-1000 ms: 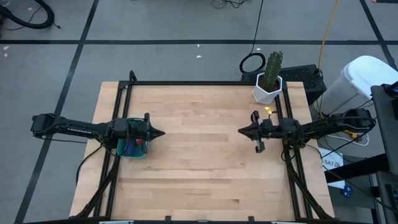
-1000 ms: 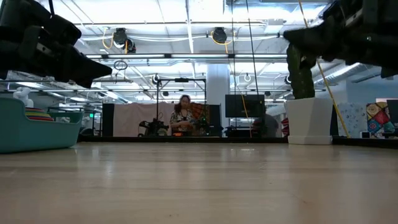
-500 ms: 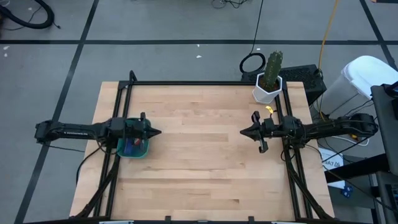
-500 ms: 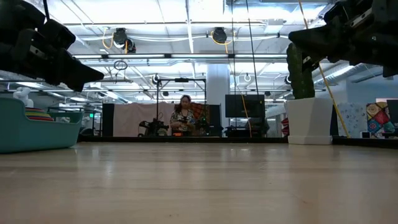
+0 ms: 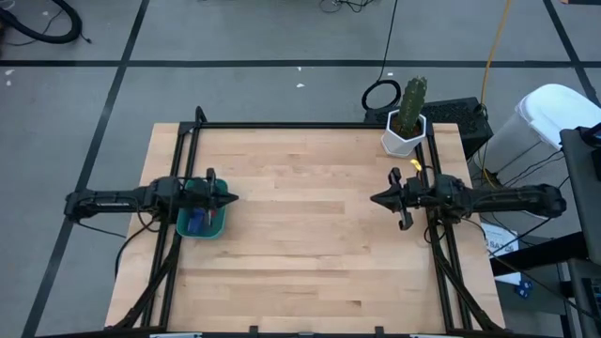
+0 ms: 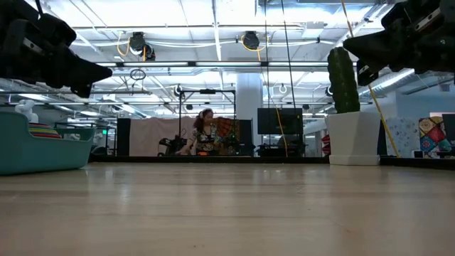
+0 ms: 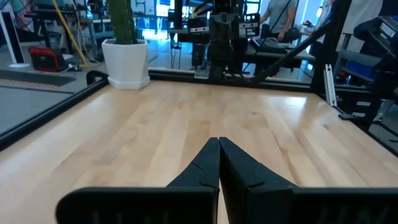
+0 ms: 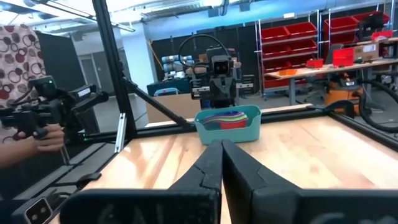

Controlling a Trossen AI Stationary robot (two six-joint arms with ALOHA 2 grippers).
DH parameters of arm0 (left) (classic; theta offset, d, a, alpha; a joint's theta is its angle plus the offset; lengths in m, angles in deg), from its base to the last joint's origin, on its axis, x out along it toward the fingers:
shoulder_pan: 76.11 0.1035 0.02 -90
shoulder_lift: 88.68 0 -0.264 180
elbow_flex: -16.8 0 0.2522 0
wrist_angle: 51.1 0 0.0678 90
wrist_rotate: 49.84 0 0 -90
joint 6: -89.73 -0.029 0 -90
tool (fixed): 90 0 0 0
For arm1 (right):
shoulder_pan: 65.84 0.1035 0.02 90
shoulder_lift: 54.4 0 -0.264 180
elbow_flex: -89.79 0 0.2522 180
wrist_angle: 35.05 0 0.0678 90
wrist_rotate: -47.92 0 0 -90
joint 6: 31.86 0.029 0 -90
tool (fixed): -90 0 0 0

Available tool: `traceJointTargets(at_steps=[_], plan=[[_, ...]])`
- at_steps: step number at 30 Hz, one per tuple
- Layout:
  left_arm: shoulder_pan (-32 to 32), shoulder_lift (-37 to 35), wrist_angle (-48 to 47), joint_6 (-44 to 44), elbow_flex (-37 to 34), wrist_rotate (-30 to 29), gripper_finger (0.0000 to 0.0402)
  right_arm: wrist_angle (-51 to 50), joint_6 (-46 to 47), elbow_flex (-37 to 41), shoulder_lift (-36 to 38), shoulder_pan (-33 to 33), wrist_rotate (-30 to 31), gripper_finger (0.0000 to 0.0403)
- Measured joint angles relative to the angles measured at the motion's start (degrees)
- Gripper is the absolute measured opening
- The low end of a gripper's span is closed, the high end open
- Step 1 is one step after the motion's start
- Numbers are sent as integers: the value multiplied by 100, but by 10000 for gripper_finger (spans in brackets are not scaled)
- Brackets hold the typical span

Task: Nest measuring cups in basket
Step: Return to Home Position

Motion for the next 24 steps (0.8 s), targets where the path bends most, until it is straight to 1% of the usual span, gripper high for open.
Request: traceJointTargets(at_steps=[6,12,16,21,24], plan=[[0,98,-4,34,0,0,3,-897,19,0,770,0,24,0],[0,100,-6,55,0,2,7,-1555,165,2,1404,0,44,0],[0,100,-11,60,0,41,3,-1964,210,2,1684,0,46,0],[0,101,-11,55,0,42,9,-2314,272,7,2035,0,42,0],[0,116,-14,58,0,44,4,-2496,325,7,2064,0,39,0]])
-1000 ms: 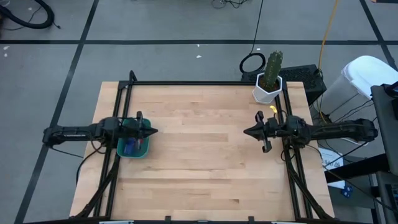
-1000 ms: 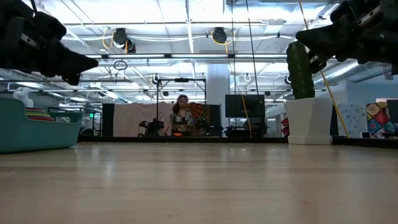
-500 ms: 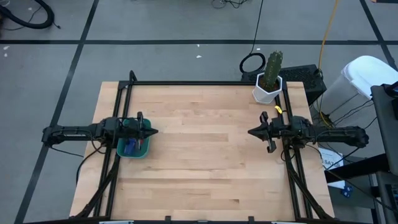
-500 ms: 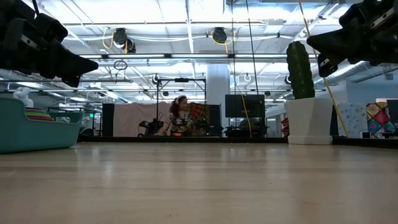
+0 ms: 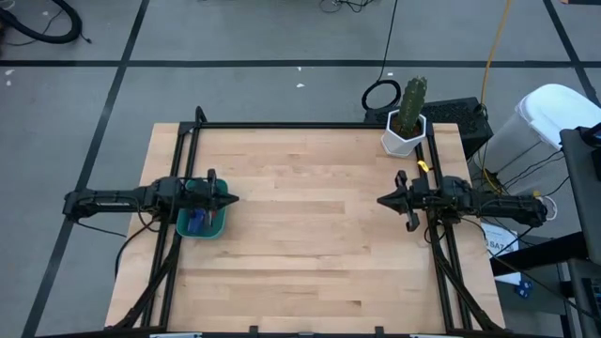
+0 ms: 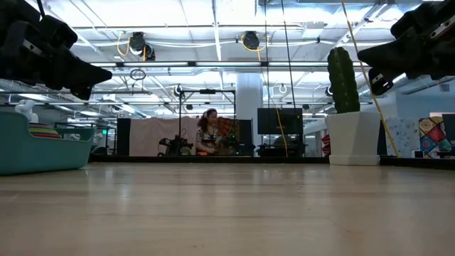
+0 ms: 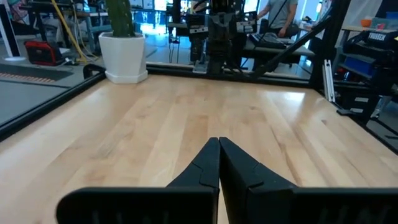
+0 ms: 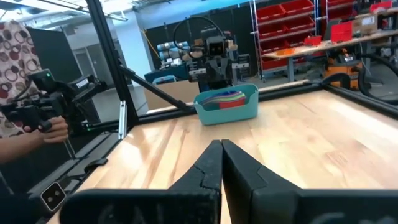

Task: Nest measuring cups in basket
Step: Return to Home Position

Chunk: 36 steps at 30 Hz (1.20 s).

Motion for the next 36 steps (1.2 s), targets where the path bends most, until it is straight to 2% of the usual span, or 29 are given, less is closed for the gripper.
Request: traceJointTargets(at_steps=[8,13,18,26,31,36], plan=[[0,38,-1463,148,451,80,5,-35,16,0,-6,0,-9,0],[-4,13,-1281,194,450,256,11,-38,375,-2,-6,11,-95,0],[-4,13,-1194,62,450,254,26,21,486,-2,-6,13,-668,0],[-1,23,-667,59,450,253,14,30,393,-7,-6,13,-653,0],[0,24,-671,-20,450,253,4,30,434,-7,-6,13,-651,0],[0,24,-672,-26,450,251,19,31,436,-7,-6,13,-651,0]])
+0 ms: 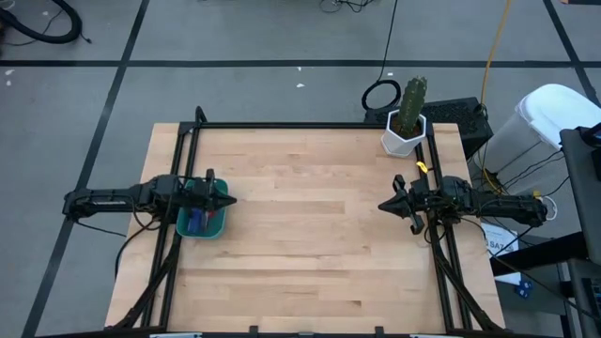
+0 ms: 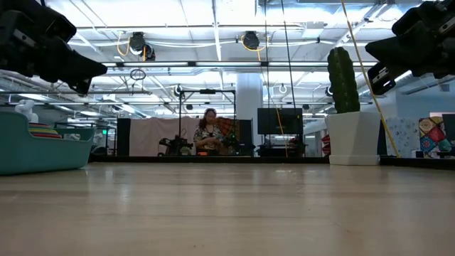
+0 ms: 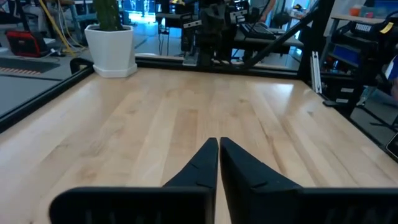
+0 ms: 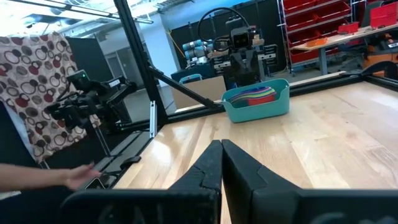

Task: Nest measuring cups in basket
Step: Return to Home Position

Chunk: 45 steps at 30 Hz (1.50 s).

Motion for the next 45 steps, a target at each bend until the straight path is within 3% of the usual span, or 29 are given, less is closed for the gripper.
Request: traceJointTargets(at_steps=[14,45], plan=[[0,0,0,-4,0,0,57,3,2,2,0,0,4,0],[0,0,-2,-7,0,-1,58,3,2,7,-2,0,4,0]])
